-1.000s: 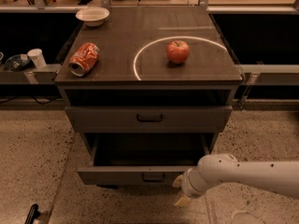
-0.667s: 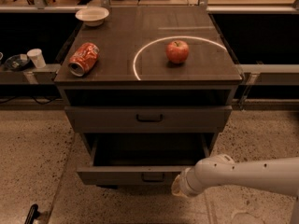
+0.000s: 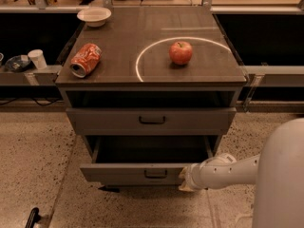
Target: Close middle drawer
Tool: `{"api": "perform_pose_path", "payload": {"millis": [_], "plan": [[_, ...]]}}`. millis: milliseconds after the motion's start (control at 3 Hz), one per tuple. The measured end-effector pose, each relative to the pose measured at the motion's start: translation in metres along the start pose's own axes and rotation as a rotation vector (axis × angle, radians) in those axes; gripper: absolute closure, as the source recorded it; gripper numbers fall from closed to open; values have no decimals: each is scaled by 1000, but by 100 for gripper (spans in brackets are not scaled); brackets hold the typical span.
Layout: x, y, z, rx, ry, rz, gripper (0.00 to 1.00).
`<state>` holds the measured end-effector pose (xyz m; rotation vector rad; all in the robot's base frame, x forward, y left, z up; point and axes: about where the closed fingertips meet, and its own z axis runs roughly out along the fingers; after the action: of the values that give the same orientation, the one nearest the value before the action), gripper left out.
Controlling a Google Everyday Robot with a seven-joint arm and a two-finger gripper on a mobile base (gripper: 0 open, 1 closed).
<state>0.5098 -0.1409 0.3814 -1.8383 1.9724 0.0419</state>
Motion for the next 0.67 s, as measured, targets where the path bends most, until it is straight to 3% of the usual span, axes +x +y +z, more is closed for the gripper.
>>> {"api": "perform_pose_path", "payload": {"millis": [333, 667], "plan": [[1, -2, -1, 7, -1, 2, 15], [1, -1, 0, 7, -1, 2, 0]]}}
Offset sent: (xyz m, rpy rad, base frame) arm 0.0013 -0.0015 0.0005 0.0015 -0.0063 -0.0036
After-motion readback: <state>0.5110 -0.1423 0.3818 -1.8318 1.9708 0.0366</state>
